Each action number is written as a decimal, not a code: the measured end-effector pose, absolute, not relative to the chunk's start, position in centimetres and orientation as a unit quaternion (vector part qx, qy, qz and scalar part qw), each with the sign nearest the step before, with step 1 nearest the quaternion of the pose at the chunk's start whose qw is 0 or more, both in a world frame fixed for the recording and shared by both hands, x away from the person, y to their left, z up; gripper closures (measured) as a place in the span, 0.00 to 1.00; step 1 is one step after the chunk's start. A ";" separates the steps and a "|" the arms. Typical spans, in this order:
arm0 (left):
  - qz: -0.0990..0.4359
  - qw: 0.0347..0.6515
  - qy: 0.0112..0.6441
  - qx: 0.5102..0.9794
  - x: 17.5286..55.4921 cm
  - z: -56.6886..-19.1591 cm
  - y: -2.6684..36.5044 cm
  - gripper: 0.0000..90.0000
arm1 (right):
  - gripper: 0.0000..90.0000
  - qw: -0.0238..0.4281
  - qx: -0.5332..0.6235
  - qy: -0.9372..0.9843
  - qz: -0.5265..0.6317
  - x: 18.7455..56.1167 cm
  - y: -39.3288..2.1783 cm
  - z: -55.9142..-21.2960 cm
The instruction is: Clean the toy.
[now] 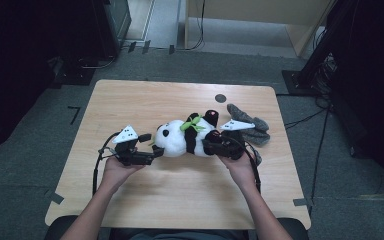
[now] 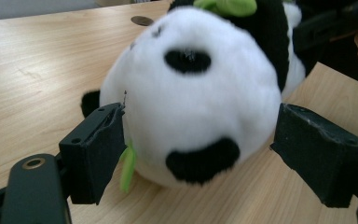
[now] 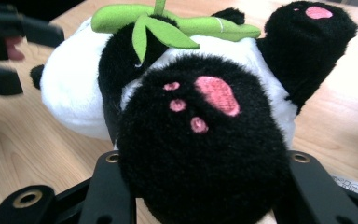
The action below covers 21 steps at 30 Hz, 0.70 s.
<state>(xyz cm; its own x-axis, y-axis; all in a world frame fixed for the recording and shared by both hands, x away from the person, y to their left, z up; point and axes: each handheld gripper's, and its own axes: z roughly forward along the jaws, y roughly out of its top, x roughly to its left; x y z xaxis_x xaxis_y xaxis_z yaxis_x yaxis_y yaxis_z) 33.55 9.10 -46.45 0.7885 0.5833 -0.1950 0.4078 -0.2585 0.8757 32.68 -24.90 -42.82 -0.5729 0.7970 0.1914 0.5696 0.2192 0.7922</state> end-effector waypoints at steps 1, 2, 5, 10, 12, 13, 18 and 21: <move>0.089 0.521 0.312 0.789 33.4 -46.7 9.1 0.18 | 0.63 0.125 0.449 0.765 0.444 32.6 -25.0 -42.5; 0.092 0.521 0.308 0.791 33.3 -46.8 9.1 0.18 | 0.63 0.118 0.450 0.763 0.449 32.6 -25.2 -42.3; 0.097 0.520 0.300 0.794 33.2 -47.1 8.9 0.18 | 0.63 0.106 0.455 0.760 0.451 32.5 -25.3 -41.6; 0.099 0.538 0.277 0.790 32.9 -47.0 8.6 0.18 | 0.63 0.081 0.445 0.765 0.458 32.3 -25.1 -40.9; 0.097 0.542 0.270 0.790 32.8 -47.1 8.4 0.16 | 0.63 0.075 0.439 0.768 0.460 32.2 -25.1 -40.7; 0.092 0.543 0.271 0.790 32.8 -47.1 8.3 0.14 | 0.63 0.070 0.436 0.767 0.465 32.2 -25.2 -40.6; 0.113 0.523 0.284 0.796 32.8 -47.5 6.7 0.08 | 0.64 0.056 0.431 0.770 0.468 32.1 -25.1 -40.5; 0.143 0.526 0.284 0.789 32.5 -47.7 6.6 0.20 | 0.63 0.062 0.429 0.775 0.461 32.0 -25.0 -40.6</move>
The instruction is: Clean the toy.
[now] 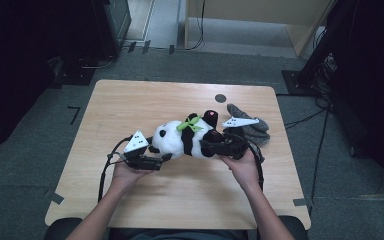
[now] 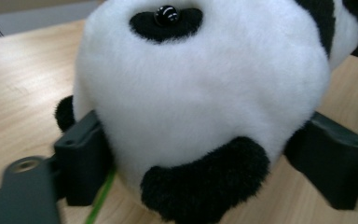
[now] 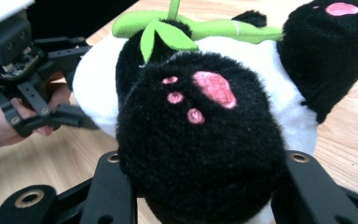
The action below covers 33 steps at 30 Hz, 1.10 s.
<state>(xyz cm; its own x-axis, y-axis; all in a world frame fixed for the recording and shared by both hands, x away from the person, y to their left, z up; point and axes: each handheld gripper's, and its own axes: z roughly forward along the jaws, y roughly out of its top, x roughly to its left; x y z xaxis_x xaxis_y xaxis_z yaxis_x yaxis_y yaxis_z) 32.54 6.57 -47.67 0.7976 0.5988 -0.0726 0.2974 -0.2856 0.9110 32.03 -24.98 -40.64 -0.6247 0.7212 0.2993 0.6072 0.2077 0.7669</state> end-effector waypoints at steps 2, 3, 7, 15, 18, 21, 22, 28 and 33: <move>0.141 0.524 0.290 0.788 32.4 -47.5 6.5 0.29 | 0.62 0.058 0.430 0.775 0.460 32.1 -25.3 -40.7; 0.143 0.522 0.293 0.788 32.3 -47.4 6.5 0.35 | 0.62 0.060 0.430 0.776 0.457 32.2 -25.4 -40.8; 0.148 0.513 0.307 0.788 31.9 -46.7 6.6 0.51 | 0.58 0.068 0.427 0.779 0.455 32.2 -25.4 -41.0; 0.140 0.518 0.324 0.779 31.5 -45.2 7.4 0.64 | 0.38 0.083 0.402 0.773 0.483 32.3 -25.7 -41.2; 0.136 0.522 0.332 0.774 31.6 -44.8 7.9 0.64 | 0.30 0.106 0.382 0.770 0.501 32.0 -26.0 -41.4; 0.138 0.517 0.336 0.775 31.9 -44.6 8.6 0.64 | 0.30 0.099 0.363 0.766 0.521 32.0 -26.4 -42.1; 0.139 0.513 0.340 0.776 32.0 -44.6 8.8 0.64 | 0.31 0.095 0.361 0.769 0.518 32.1 -26.5 -42.1; 0.116 0.519 0.358 0.767 32.6 -43.6 10.2 0.64 | 0.25 0.111 0.330 0.787 0.510 31.7 -26.4 -43.0; 0.083 0.509 0.368 0.774 32.6 -42.6 9.8 0.62 | 0.17 0.123 0.300 0.789 0.523 31.3 -25.9 -43.8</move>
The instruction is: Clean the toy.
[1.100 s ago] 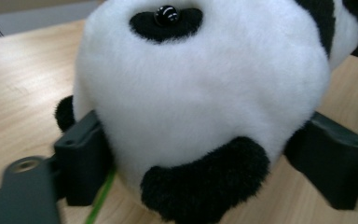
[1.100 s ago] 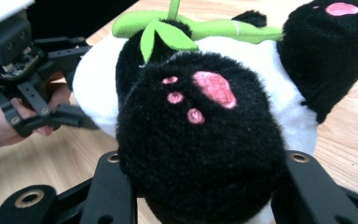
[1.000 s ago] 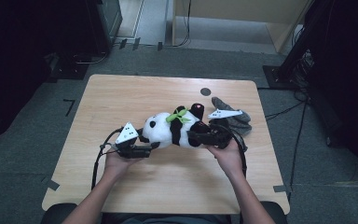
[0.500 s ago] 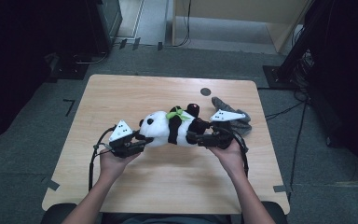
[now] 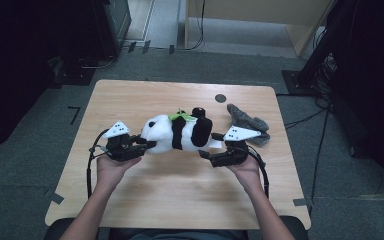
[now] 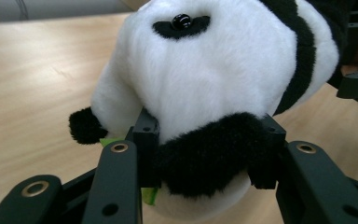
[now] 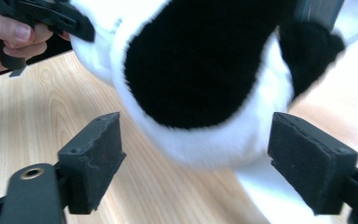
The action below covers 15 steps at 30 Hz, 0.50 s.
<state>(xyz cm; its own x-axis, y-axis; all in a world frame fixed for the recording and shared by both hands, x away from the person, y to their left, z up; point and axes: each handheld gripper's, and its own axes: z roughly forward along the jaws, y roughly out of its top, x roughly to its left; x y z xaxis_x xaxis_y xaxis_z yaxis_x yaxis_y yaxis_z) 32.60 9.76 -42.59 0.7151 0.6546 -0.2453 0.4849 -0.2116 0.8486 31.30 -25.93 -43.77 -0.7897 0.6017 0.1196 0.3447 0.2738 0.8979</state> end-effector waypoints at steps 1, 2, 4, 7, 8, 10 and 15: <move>0.082 0.506 0.362 0.779 32.5 -42.5 9.5 0.62 | 0.16 0.131 0.298 0.788 0.522 31.2 -25.8 -43.8; 0.073 0.506 0.359 0.781 32.4 -42.4 9.2 0.62 | 0.16 0.142 0.297 0.788 0.521 31.2 -25.6 -43.8; 0.058 0.509 0.359 0.780 32.2 -42.2 8.8 0.62 | 0.12 0.143 0.288 0.795 0.514 31.1 -25.3 -44.0; 0.029 0.514 0.371 0.773 32.3 -42.0 8.7 0.62 | 0.08 0.141 0.295 0.794 0.513 31.2 -25.1 -44.2; 0.015 0.518 0.377 0.768 32.3 -41.9 8.7 0.62 | 0.07 0.140 0.297 0.791 0.516 31.2 -25.0 -44.2; -0.012 0.522 0.385 0.761 32.4 -41.8 8.7 0.62 | 0.04 0.138 0.300 0.787 0.522 31.3 -24.8 -44.3; 0.012 0.500 0.392 0.772 32.0 -41.8 7.8 0.60 | 0.19 0.178 0.304 0.812 0.466 31.2 -23.6 -44.9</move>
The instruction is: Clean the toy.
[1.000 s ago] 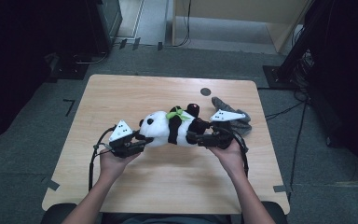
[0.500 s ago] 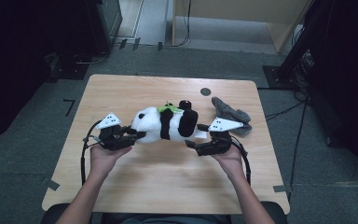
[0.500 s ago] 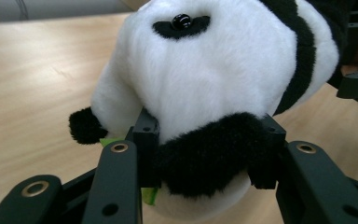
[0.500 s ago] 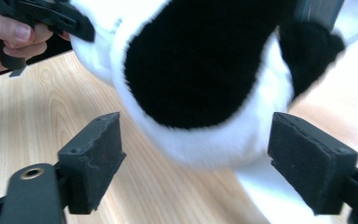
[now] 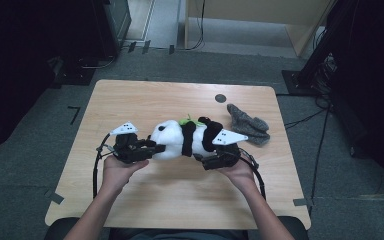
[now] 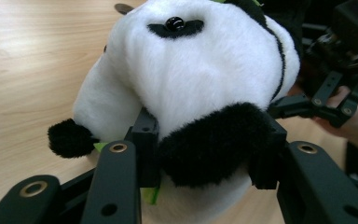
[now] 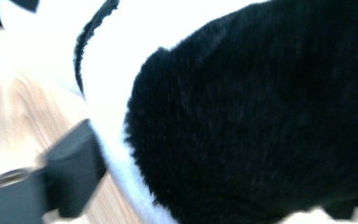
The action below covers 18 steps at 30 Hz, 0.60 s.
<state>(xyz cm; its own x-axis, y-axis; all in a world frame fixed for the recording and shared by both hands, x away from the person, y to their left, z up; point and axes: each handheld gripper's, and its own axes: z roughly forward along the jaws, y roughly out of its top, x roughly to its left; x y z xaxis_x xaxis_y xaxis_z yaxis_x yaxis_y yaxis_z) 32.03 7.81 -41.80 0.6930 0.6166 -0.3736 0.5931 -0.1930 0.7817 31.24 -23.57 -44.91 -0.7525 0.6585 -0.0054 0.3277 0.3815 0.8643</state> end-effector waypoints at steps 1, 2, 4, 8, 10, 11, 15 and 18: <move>0.017 0.492 0.392 0.777 32.0 -41.8 7.7 0.60 | 0.24 0.172 0.308 0.815 0.459 31.3 -23.4 -45.0; 0.023 0.490 0.391 0.779 32.0 -41.9 7.6 0.58 | 0.29 0.164 0.315 0.819 0.451 31.4 -23.4 -45.1; 0.033 0.485 0.388 0.783 32.1 -42.1 7.4 0.54 | 0.34 0.156 0.325 0.822 0.441 31.5 -23.4 -45.0; 0.042 0.494 0.375 0.783 32.5 -42.8 7.3 0.37 | 0.41 0.151 0.339 0.820 0.435 31.7 -23.8 -44.4; 0.053 0.506 0.369 0.778 32.5 -43.0 7.4 0.31 | 0.41 0.150 0.347 0.816 0.438 31.6 -24.1 -44.2; 0.058 0.510 0.363 0.778 32.4 -43.1 7.4 0.30 | 0.41 0.151 0.347 0.814 0.439 31.6 -24.3 -44.1; 0.072 0.514 0.342 0.784 32.4 -43.7 7.5 0.27 | 0.42 0.156 0.356 0.813 0.434 31.6 -24.6 -43.7; 0.105 0.509 0.324 0.790 32.4 -44.3 7.9 0.28 | 0.43 0.148 0.380 0.807 0.427 31.8 -25.1 -43.7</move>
<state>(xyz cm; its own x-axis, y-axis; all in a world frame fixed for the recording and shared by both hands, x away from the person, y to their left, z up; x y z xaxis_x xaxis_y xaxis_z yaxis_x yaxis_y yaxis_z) 32.44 7.91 -44.31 0.7680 0.6193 -0.1633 0.4044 -0.2713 0.8734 31.83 -25.13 -43.66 -0.6675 0.7396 0.0861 0.4868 0.3460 0.8020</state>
